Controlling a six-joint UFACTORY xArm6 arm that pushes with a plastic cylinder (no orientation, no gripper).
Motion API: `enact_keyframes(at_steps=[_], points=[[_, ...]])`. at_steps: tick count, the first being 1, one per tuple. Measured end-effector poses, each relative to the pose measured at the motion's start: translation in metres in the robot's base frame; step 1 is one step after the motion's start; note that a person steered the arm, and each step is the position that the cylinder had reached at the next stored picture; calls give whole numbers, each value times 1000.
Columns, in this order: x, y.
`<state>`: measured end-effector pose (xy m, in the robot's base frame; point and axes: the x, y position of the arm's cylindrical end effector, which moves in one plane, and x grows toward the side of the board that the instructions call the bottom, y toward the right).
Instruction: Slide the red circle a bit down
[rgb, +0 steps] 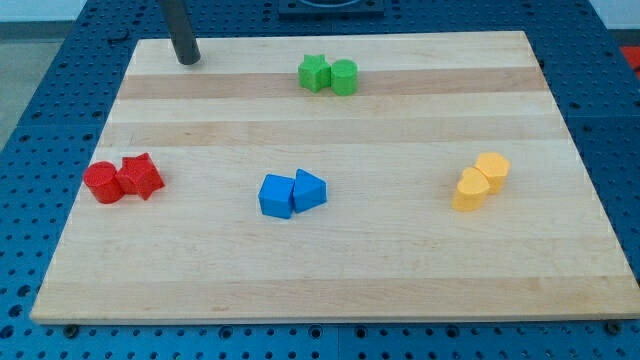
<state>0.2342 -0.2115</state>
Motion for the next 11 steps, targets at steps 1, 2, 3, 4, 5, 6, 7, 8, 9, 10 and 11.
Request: enact_keyframes(at_steps=[1,2,3,4,5,6,7,8,9,10,11], points=[[0,-9],[7,-22],[20,-45],[31,-66],[50,-77],[66,-80],[86,-85],[113,-86],[135,-88],[152,-88],[172,-88]])
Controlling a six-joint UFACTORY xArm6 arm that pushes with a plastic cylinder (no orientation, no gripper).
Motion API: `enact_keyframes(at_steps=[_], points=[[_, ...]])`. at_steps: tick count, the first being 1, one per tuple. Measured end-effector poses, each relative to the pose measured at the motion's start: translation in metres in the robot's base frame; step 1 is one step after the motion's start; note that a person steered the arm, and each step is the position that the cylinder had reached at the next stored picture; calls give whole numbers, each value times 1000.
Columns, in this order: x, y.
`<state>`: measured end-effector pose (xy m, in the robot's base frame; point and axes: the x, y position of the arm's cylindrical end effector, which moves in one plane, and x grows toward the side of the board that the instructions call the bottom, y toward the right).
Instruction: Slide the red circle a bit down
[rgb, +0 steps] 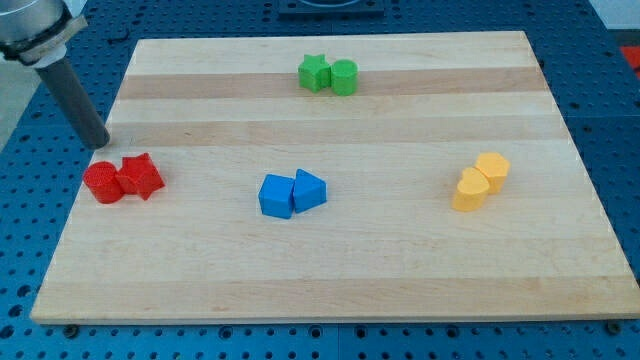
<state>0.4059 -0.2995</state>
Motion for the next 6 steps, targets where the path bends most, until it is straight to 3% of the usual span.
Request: enact_keyframes(at_steps=[4,6], points=[[47,21],[91,21]])
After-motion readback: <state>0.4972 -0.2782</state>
